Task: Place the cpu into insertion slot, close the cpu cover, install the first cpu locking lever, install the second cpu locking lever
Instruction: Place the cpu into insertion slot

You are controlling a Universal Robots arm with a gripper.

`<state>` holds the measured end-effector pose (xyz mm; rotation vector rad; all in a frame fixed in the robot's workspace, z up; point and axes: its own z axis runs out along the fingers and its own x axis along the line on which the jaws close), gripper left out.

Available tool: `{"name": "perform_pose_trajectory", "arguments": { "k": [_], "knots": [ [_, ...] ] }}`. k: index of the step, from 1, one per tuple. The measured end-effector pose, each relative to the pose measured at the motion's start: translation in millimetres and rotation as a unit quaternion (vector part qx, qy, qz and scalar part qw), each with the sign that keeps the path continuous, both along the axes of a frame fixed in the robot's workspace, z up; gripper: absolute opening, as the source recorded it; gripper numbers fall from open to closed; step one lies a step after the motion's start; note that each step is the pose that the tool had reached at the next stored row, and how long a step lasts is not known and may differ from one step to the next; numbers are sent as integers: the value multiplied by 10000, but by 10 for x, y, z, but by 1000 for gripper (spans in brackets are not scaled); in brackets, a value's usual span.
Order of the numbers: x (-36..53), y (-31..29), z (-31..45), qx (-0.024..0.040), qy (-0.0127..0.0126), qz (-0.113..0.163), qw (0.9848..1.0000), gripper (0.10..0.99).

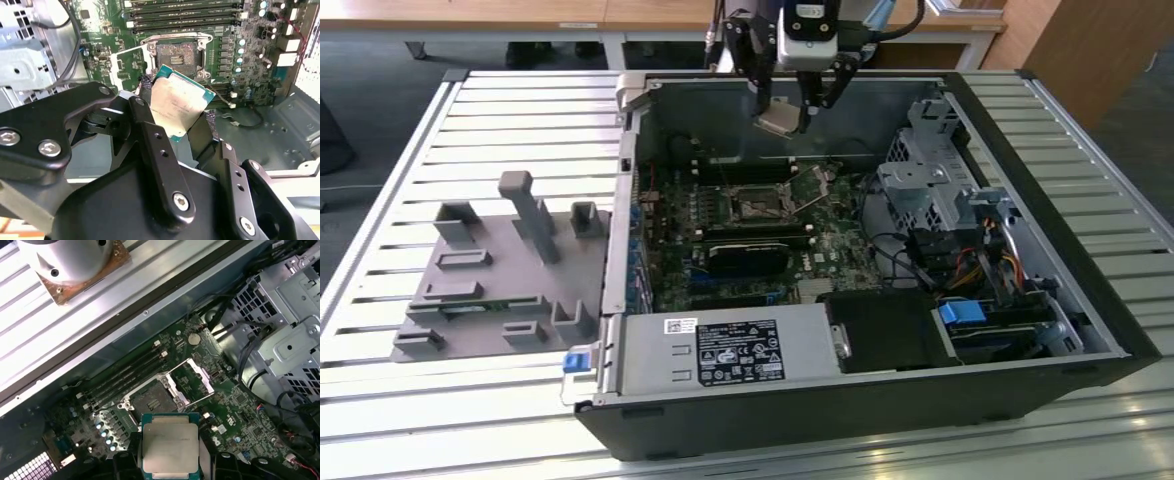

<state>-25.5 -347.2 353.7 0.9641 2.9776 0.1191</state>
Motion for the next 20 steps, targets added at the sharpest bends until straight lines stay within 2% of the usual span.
{"name": "perform_pose_trajectory", "arguments": {
  "k": [5,9,13,20],
  "knots": [
    [0,0,-22,-7,0,-317,9995,537],
    [0,0,-39,-9,0,-605,9982,537],
    [0,0,-56,-11,0,-886,9961,537],
    [0,1,-82,-14,1,-1337,9910,537]
  ]
}}
